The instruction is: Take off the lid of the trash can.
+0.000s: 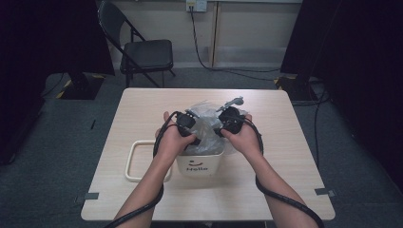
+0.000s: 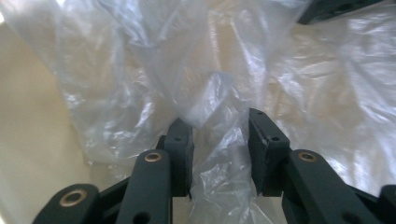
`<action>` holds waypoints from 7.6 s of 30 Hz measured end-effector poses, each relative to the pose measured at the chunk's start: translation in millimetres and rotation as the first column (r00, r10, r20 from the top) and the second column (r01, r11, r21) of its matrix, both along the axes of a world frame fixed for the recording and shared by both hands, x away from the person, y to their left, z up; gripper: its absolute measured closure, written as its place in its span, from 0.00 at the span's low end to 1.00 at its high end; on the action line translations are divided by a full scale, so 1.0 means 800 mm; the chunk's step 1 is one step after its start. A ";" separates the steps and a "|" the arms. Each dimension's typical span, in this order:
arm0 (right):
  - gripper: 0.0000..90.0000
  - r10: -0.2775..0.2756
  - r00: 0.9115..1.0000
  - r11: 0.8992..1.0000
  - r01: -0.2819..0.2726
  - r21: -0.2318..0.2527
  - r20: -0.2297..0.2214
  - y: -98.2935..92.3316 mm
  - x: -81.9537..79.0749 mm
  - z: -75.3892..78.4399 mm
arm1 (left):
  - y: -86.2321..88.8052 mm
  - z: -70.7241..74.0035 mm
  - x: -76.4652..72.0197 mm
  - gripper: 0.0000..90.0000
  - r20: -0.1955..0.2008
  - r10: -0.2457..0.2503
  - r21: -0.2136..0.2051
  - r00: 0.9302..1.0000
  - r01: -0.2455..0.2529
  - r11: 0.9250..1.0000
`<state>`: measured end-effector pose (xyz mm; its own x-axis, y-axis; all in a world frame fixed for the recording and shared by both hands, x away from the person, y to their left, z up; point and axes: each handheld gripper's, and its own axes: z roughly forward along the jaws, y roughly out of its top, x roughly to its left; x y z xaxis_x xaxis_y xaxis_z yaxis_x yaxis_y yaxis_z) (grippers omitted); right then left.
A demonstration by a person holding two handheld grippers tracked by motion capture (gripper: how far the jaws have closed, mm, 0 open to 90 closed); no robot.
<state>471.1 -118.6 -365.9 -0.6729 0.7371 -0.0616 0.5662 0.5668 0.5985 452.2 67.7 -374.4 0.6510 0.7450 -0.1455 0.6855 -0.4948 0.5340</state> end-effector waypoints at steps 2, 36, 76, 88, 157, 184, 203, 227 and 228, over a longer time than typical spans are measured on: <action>0.68 0.004 1.000 1.000 -0.004 -0.010 0.028 -0.008 -0.001 0.002 | -0.006 0.004 -0.002 0.65 0.005 -0.001 0.004 1.000 0.001 1.000; 0.61 0.271 0.962 0.958 -0.270 0.099 -0.001 0.027 -0.042 0.020 | 0.001 0.020 0.006 0.70 0.095 0.036 0.039 0.995 -0.040 0.998; 0.87 0.147 0.987 0.964 -0.129 0.232 -0.062 -0.004 -0.025 0.044 | 0.034 0.073 -0.025 0.41 0.161 0.049 0.005 0.986 -0.050 0.999; 0.84 0.281 0.956 0.949 -0.265 0.170 -0.081 0.043 -0.037 0.016 | 0.016 0.081 -0.018 0.50 0.151 -0.002 -0.055 0.989 0.011 0.998; 0.54 0.153 0.986 0.968 -0.136 0.212 -0.065 -0.044 -0.066 0.060 | 0.056 0.088 -0.031 1.00 0.078 0.148 -0.094 0.986 -0.140 0.986; 0.44 0.096 0.995 0.965 -0.094 0.244 0.005 -0.054 -0.064 0.070 | 0.065 0.077 -0.041 0.81 0.053 0.137 -0.243 0.989 -0.120 0.962; 0.91 0.076 0.996 0.978 -0.067 0.199 -0.038 -0.057 -0.053 0.059 | 0.048 0.072 -0.009 0.68 0.217 0.134 -0.075 0.967 -0.120 0.990; 0.39 0.049 0.995 0.980 -0.065 0.187 0.092 -0.073 -0.066 0.080 | 0.045 0.069 -0.012 1.00 0.100 0.138 -0.071 0.985 -0.131 0.989; 0.37 0.053 0.994 0.982 -0.070 0.177 0.099 -0.066 -0.065 0.081 | 0.045 0.069 -0.013 1.00 0.099 0.136 -0.073 0.986 -0.129 0.989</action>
